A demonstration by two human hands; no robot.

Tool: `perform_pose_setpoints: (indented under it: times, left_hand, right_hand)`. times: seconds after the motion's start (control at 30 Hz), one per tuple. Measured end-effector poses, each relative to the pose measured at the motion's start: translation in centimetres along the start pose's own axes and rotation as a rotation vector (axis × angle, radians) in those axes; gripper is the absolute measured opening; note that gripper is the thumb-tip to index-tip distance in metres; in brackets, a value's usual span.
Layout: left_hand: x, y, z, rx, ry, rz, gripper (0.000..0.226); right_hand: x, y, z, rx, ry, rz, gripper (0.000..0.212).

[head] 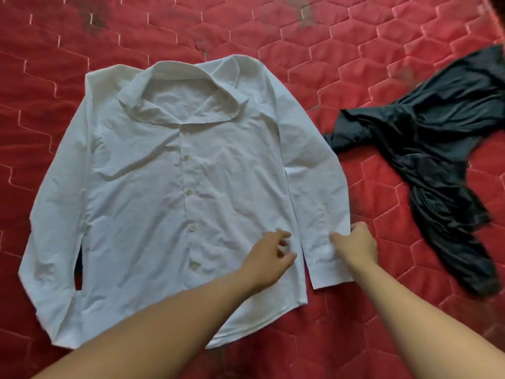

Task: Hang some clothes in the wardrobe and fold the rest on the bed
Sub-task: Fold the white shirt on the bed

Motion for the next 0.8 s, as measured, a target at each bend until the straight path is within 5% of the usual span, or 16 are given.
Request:
perform_pose_setpoints:
  times: [0.13,0.33,0.5,0.8]
  left_hand:
    - [0.2,2.5,-1.7,-0.377,-0.21,-0.001,0.06]
    - [0.7,2.6,-4.4,-0.76,-0.382,0.026,0.05]
    - [-0.7,-1.3,-5.7,-0.862,-0.311,-0.074,0.024]
    - [-7.0,-9.5,2.2,-0.484,-0.34,-0.21,0.031]
  right_hand:
    - [-0.2,-0.7,0.9,0.358,-0.059,0.208,0.007]
    - [-2.9,-3.2,2.1,0.984,0.035,0.626,0.023]
    - [-6.0,-3.1,4.4,1.011,-0.061,0.698,0.028]
    - [-13.6,6.3,7.9,0.708,-0.035,0.884,0.041]
Point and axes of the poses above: each hand's wrist, its own x-axis towards the middle knuckle, its own y-axis out of the palm, z = x × y, the point moved 3 cm from there along x, towards the middle knuckle, and after that the axes turned 3 degrees about -x, right-handed, at the moved point
